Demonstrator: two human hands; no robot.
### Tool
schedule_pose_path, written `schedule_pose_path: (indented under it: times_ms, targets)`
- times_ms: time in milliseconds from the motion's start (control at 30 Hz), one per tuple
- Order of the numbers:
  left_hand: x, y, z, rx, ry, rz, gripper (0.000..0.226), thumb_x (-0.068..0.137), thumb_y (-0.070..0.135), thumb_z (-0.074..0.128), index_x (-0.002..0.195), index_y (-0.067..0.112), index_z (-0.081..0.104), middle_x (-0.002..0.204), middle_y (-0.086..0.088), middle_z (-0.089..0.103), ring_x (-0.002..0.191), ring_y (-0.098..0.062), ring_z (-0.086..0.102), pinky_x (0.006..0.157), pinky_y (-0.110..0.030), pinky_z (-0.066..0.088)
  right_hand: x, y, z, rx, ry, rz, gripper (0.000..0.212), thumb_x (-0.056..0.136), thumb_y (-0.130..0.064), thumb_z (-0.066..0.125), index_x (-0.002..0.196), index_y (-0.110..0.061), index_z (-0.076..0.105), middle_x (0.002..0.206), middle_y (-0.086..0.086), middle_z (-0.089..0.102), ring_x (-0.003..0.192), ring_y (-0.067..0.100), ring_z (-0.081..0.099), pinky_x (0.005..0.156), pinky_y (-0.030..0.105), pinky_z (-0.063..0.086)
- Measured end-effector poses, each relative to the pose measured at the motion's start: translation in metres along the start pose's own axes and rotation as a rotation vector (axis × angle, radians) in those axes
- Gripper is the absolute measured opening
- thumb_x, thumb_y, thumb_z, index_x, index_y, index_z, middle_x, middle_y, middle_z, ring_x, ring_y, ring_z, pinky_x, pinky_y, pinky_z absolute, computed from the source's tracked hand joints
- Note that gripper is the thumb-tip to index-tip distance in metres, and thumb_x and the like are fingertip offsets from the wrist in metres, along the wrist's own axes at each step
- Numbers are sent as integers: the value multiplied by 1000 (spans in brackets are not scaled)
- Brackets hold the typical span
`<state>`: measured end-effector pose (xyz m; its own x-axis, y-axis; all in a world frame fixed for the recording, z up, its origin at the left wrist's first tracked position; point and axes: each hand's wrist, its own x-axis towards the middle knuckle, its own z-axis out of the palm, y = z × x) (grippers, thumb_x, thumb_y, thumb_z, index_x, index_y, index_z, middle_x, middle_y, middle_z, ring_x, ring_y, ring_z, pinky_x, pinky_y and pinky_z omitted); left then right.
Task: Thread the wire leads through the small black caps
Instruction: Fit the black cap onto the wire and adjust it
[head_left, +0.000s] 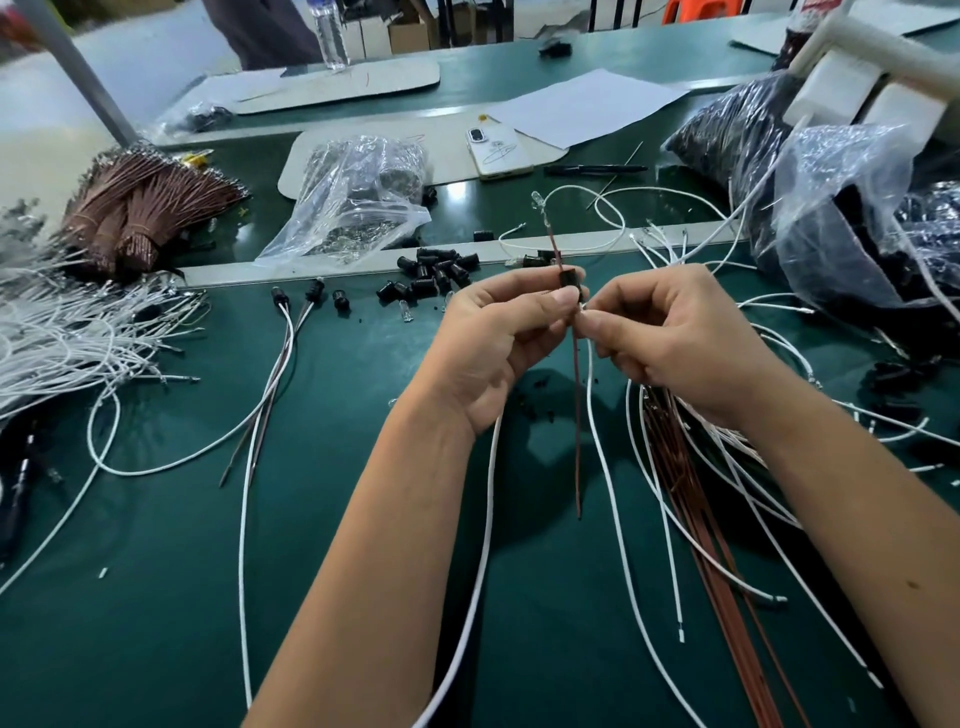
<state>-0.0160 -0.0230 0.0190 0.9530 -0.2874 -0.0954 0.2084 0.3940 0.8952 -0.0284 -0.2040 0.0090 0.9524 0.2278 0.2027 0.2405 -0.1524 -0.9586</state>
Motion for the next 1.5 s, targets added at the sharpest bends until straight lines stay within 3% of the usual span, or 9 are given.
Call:
schedule_pose_path:
  times_ms: [100, 367, 600, 767, 867, 1033, 1167, 1333, 1500]
  targets:
    - [0, 2, -1, -43, -9, -42, 15, 70, 5, 73, 84, 7, 78, 80, -9, 71, 71, -15, 61, 69, -19, 55, 0, 0, -1, 29, -28, 17, 14, 91, -16, 73, 79, -10, 75, 58, -1, 58, 42, 9, 44, 40, 16, 33]
    - [3, -8, 5, 57, 128, 16, 12, 88, -2, 68, 84, 7, 72, 74, -4, 74, 65, -12, 66, 71, -20, 56, 2, 3, 0, -24, 14, 88, 16, 97, -5, 69, 82, 1, 72, 57, 1, 58, 42, 9, 43, 39, 16, 32]
    - [5, -14, 8, 39, 160, 41, 12, 89, -3, 68, 84, 7, 72, 73, -2, 74, 64, -11, 68, 71, -21, 56, 2, 4, 0, -135, 14, 84, 22, 96, -8, 71, 74, -8, 73, 58, 5, 60, 46, 13, 47, 42, 19, 35]
    - [5, -11, 5, 140, 89, 122, 13, 87, 1, 71, 86, 12, 75, 79, -4, 75, 73, -15, 69, 77, -25, 57, 1, 2, -4, 28, 24, 184, 22, 92, -27, 76, 79, -9, 75, 64, 5, 60, 48, 12, 47, 39, 17, 32]
    - [4, -10, 4, 114, 86, 180, 8, 84, 3, 73, 90, 8, 75, 84, -10, 76, 74, -20, 69, 76, -30, 59, 1, 2, -2, 101, 0, 223, 43, 84, -44, 75, 92, -3, 73, 73, 8, 61, 53, 12, 47, 37, 16, 30]
    - [6, -11, 4, 119, 105, 185, 12, 90, -1, 69, 102, 0, 71, 87, -10, 75, 70, -18, 66, 68, -31, 56, -2, 1, 11, 52, -34, 224, 23, 93, -16, 75, 83, 3, 70, 69, 13, 59, 49, 10, 45, 39, 18, 28]
    - [7, -11, 3, 66, 115, 190, 16, 91, -4, 67, 106, -7, 69, 86, -13, 73, 67, -18, 66, 71, -32, 56, -1, -2, 15, 175, 54, 232, 30, 91, -21, 74, 92, 9, 68, 66, 0, 61, 49, 9, 49, 39, 18, 28]
    - [6, -11, 3, 72, 99, 208, 12, 90, -4, 67, 100, -2, 71, 86, -11, 74, 71, -17, 67, 76, -32, 55, -2, -1, 16, 233, 38, 241, 34, 90, -16, 74, 94, 16, 62, 65, 3, 58, 48, 8, 48, 38, 18, 28]
    - [5, -10, 5, 82, 87, 238, 13, 89, -5, 67, 101, -1, 72, 87, -12, 74, 71, -17, 67, 70, -26, 56, -2, -3, 14, 192, -31, 224, 20, 85, -17, 78, 77, -3, 67, 65, 6, 56, 48, 10, 46, 38, 18, 28]
